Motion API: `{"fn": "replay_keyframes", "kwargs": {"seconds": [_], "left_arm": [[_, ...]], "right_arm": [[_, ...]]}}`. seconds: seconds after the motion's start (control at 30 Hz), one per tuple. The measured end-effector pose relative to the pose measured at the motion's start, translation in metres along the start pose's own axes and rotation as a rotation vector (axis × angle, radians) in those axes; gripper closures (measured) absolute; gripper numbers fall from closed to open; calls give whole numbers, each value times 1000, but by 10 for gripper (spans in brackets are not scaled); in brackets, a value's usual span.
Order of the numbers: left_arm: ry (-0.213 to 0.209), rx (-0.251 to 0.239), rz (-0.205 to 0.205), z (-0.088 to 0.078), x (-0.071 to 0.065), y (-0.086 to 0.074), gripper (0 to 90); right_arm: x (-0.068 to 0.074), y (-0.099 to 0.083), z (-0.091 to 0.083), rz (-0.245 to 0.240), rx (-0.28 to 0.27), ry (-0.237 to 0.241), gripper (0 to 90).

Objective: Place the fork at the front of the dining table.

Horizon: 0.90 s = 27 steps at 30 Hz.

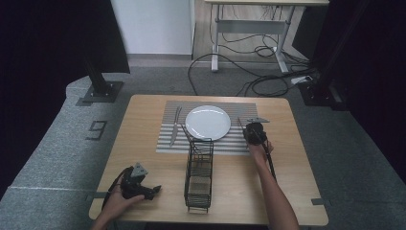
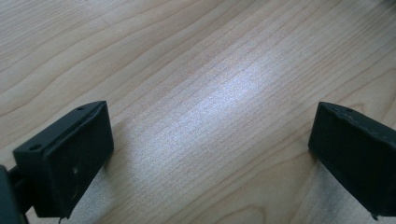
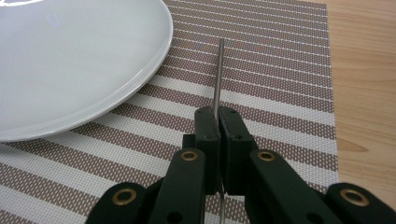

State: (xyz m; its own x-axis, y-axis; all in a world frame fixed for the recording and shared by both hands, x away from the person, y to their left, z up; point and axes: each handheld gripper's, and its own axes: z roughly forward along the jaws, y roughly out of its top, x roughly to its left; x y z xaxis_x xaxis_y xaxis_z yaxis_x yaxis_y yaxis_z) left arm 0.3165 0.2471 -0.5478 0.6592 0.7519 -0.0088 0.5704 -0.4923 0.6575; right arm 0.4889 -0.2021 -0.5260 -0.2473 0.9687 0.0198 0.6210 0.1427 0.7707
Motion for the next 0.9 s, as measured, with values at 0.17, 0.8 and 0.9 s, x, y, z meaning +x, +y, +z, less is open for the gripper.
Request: {"fn": "replay_keyframes", "kwargs": {"seconds": [0.17,0.8,0.9], "left_arm": [[0,0,0,0,0,0,0],[0,0,0,0,0,0,0],[0,0,0,0,0,0,0]], "right_arm": [[-1,-1,6,7,12,-11,869],[-6,-4,29,43,-2,18,858],[-4,-4,30,21,-10,14,781]]}}
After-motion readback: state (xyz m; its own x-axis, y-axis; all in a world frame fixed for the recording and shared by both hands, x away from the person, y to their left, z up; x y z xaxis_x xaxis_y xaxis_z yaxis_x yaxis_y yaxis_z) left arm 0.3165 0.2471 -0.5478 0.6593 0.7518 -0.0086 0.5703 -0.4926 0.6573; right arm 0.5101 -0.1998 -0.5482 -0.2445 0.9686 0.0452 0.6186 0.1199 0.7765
